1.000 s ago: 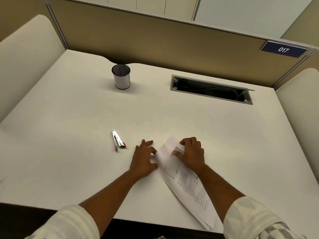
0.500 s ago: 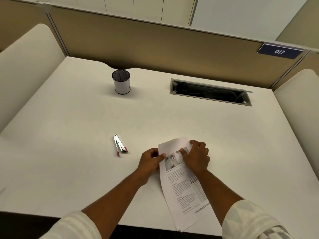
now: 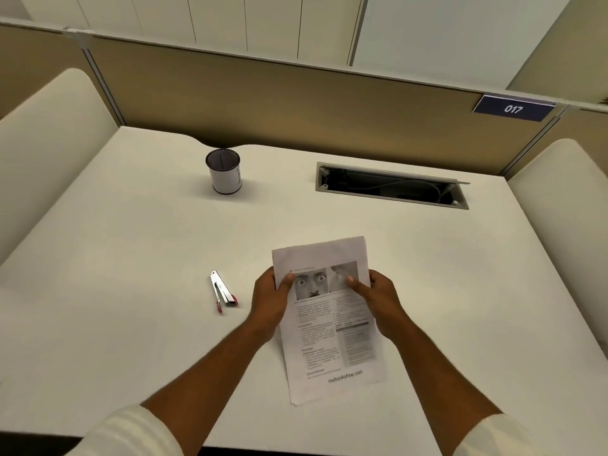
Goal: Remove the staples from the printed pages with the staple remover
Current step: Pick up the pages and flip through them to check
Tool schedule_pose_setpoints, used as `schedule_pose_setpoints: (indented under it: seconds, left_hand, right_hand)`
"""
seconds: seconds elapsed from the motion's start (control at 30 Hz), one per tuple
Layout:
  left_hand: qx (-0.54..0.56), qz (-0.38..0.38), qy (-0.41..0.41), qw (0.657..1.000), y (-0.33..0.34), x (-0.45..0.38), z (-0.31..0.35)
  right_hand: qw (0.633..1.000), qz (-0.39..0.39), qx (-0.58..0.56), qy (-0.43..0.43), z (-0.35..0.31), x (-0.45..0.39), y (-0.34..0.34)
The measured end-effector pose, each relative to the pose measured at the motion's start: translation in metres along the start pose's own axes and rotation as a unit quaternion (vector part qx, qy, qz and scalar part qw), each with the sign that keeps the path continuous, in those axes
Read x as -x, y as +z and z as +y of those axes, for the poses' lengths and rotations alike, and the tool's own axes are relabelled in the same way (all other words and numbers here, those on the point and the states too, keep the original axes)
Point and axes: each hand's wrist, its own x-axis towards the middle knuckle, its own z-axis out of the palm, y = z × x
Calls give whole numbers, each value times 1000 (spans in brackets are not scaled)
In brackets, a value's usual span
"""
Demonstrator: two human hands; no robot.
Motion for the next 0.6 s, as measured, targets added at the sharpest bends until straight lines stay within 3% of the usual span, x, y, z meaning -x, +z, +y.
schedule_pose_setpoints:
  seconds: [0.2,0.4,0.5,0.6]
  left_hand:
    - [-41,28,94,994,10,1,37]
    - [-18,13,253,967,16,15,92]
    - [-24,-10,284,958,16,21,99]
    - [-34,-12,281,959,16,21,91]
  right_hand:
    - [990,79,-74,-94,-37,16,7]
    - [954,118,-130,-242,-91,40,12]
    - [948,120,-133,-262,-100,45,12]
    - [958,118,-126,-229,-93,45,16]
